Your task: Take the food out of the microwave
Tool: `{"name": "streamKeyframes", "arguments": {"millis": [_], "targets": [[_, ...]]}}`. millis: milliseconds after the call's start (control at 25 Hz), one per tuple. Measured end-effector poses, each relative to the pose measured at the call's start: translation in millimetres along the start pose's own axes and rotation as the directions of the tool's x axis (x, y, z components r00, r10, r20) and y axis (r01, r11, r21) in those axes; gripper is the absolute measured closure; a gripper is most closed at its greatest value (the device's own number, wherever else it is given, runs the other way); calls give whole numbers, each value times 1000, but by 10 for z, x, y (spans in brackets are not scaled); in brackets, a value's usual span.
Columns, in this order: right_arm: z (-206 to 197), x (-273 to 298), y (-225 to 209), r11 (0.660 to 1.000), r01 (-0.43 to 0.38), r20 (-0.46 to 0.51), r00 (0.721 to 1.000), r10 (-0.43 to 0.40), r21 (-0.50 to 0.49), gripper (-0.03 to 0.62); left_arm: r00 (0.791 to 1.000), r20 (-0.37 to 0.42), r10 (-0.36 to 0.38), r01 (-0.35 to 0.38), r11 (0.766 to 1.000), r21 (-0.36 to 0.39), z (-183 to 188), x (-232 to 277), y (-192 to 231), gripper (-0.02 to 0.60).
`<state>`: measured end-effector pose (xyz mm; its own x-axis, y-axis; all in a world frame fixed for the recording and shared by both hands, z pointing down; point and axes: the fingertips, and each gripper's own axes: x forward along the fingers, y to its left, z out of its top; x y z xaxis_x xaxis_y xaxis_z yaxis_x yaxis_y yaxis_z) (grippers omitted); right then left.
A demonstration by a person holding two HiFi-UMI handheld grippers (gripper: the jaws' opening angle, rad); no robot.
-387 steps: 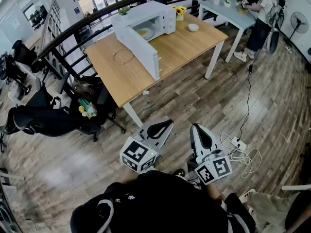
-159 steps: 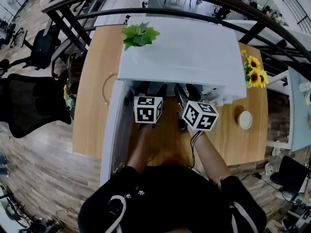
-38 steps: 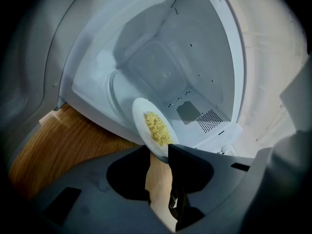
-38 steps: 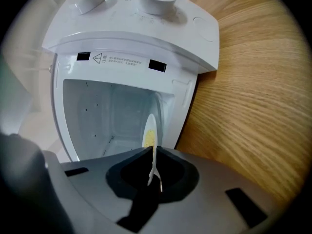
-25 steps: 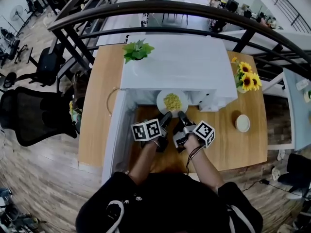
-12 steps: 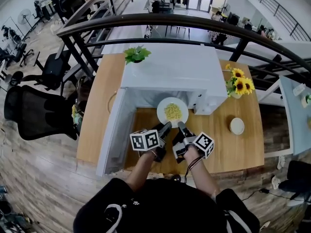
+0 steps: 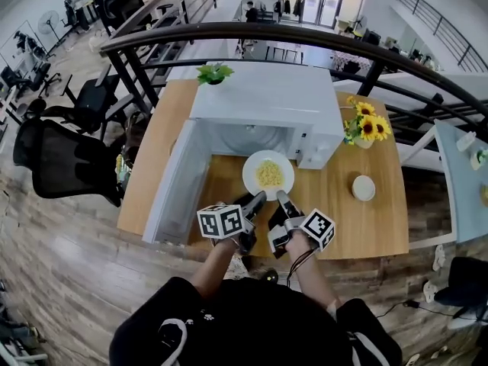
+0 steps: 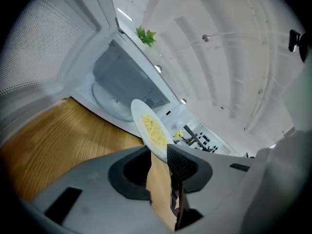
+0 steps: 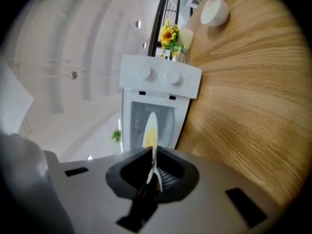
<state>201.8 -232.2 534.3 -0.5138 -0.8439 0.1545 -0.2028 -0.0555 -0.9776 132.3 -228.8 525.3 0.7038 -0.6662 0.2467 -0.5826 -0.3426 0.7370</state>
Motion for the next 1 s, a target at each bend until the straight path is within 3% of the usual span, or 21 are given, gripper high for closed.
{"name": "streamKeyframes", "arguments": {"millis": [520, 1000], "targets": [[-101, -678, 220, 997, -57, 22, 998, 58, -54, 571, 996, 0, -86, 86, 993, 78, -290, -300, -541, 479], [-188, -1005, 282, 994, -68, 29, 997, 71, -84, 569, 993, 9, -120, 119, 989, 83, -462, -478, -763, 477]]}}
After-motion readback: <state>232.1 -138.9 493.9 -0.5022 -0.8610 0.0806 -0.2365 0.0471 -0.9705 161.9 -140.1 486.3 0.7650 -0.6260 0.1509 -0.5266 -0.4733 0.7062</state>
